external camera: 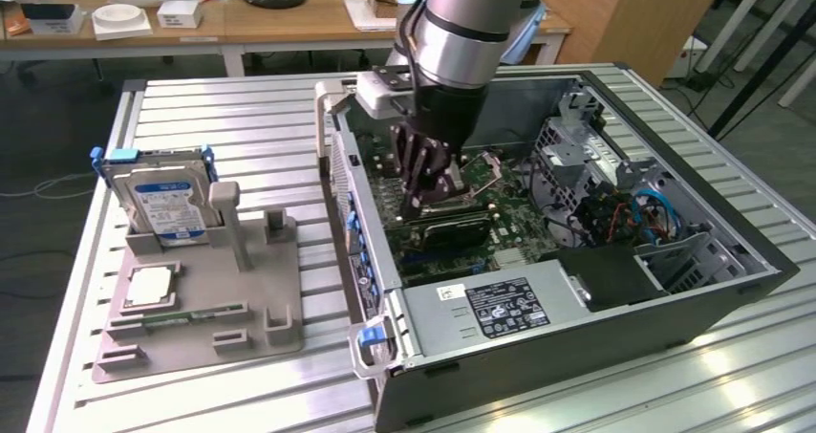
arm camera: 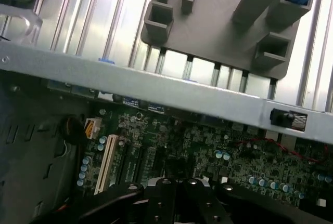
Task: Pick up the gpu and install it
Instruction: 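Press down on the gpu until it lock into place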
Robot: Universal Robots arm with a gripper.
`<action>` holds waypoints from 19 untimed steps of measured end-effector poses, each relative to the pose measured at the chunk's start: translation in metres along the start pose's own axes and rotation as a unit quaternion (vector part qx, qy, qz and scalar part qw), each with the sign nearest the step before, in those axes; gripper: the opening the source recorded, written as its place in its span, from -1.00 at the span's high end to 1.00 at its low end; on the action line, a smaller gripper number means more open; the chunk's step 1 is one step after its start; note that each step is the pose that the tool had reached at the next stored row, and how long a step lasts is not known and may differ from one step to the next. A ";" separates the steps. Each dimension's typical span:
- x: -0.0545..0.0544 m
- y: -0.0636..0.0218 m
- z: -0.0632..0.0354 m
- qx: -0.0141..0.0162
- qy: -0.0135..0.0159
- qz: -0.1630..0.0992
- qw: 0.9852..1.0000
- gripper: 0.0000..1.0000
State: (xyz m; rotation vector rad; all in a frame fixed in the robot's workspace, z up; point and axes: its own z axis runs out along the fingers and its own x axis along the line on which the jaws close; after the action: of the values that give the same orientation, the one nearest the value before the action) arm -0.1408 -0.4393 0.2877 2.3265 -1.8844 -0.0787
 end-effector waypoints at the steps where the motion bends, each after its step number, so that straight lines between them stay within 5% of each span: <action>1: 0.000 -0.0021 0.0007 0.001 0.000 0.000 1.000 0.79; 19: 0.005 -0.0398 0.0130 0.012 0.008 -0.008 1.000 0.79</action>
State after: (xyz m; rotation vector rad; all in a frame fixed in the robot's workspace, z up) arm -0.1029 -0.4376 0.2693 2.3509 -1.8699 -0.0401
